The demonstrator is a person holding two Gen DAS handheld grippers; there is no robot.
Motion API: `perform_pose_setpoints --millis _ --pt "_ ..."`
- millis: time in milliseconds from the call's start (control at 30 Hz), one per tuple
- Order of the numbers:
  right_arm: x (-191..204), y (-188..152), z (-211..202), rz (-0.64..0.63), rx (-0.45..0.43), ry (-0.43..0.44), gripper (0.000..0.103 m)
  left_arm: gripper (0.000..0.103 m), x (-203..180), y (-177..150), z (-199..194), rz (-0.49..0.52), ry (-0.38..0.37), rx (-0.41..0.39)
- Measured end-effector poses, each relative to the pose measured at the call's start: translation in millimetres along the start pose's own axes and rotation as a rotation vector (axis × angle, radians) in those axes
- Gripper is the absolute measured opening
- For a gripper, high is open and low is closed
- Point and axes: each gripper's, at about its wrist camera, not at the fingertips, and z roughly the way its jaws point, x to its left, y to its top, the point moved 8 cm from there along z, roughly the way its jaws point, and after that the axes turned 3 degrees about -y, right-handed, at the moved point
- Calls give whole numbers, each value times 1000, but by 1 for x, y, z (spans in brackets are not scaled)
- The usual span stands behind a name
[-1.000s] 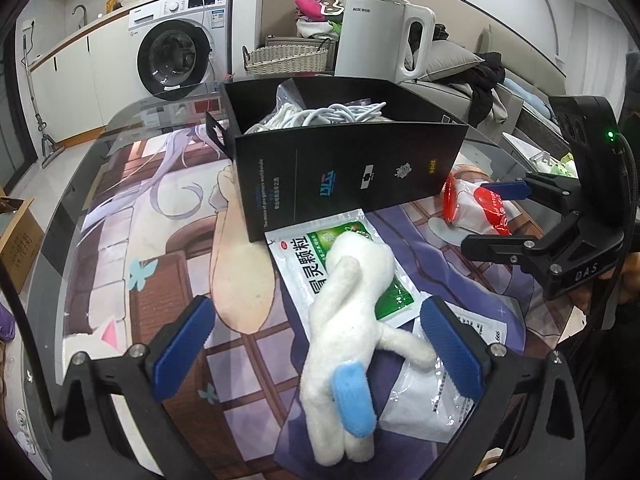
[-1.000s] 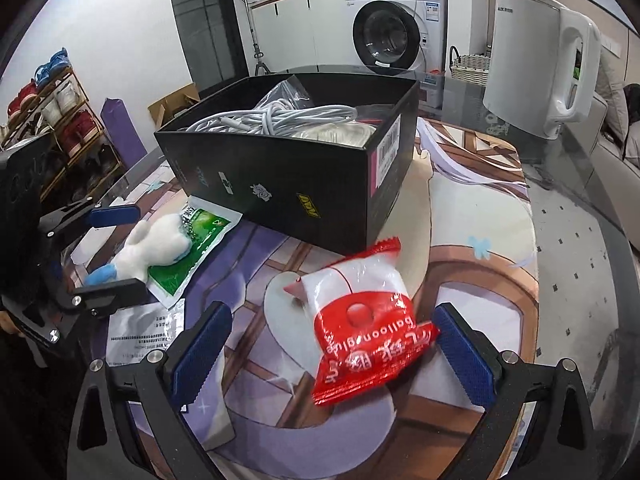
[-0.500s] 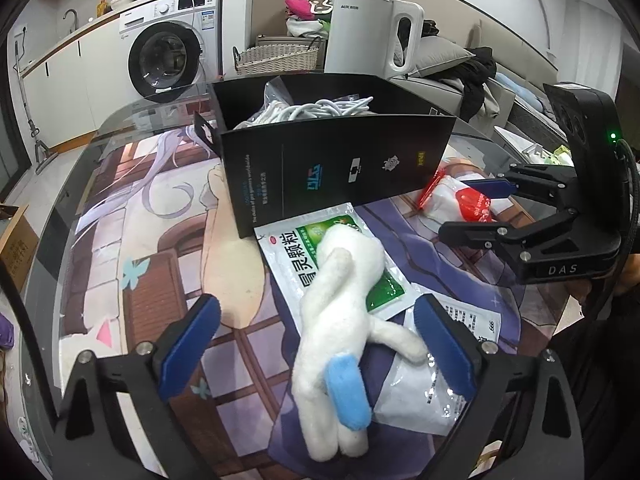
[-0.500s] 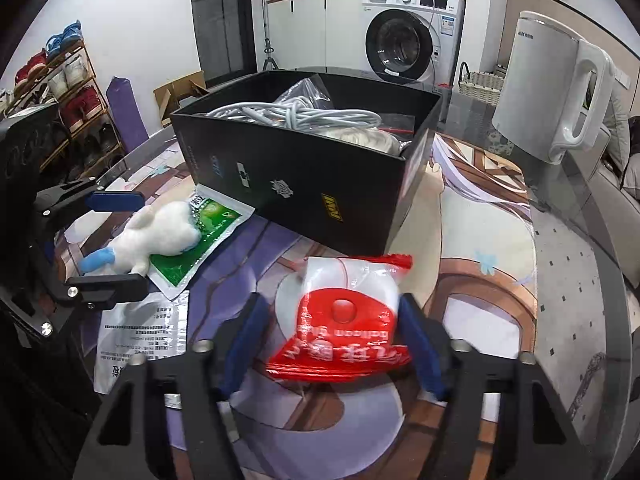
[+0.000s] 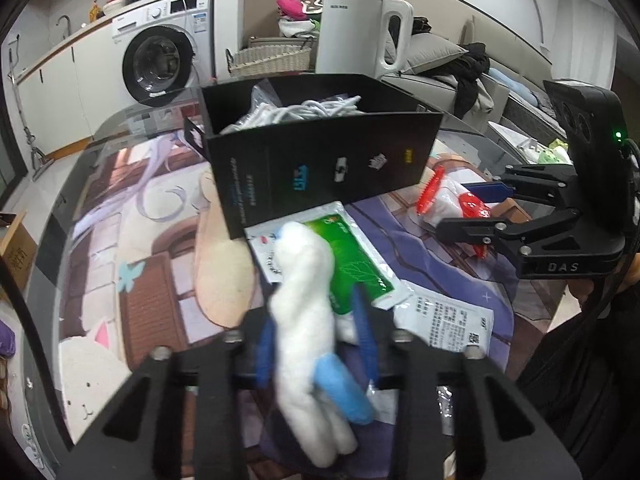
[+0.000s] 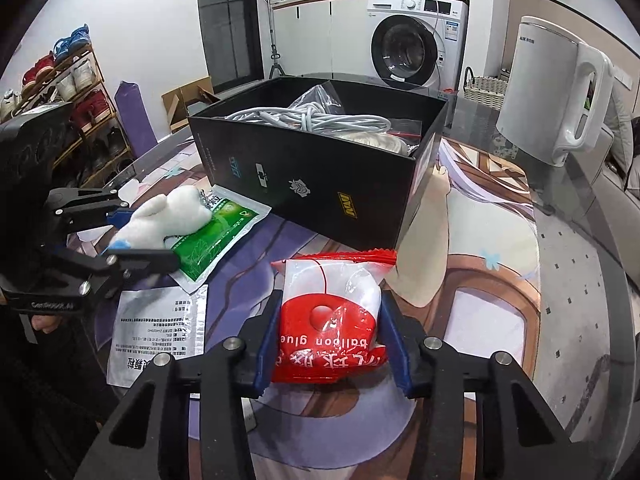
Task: Organize soft objects
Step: 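Grasp the red balloon-glue bag with the right gripper while the left grasps the white plush toy, then carry the red bag with the right gripper while the left carries the plush toy over the box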
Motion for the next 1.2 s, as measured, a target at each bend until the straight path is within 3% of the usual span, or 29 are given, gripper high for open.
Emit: perform_pose_setpoints --millis 33,567,1200 --pt "0 0 0 0 -1 0 47 20 1 0 -1 -6 -1 -2" --pt "1 7 -30 9 -88 18 47 19 1 22 -25 -23 24 -90" --pt "12 58 -80 31 -245 20 46 19 -1 72 -60 -27 85 -217"
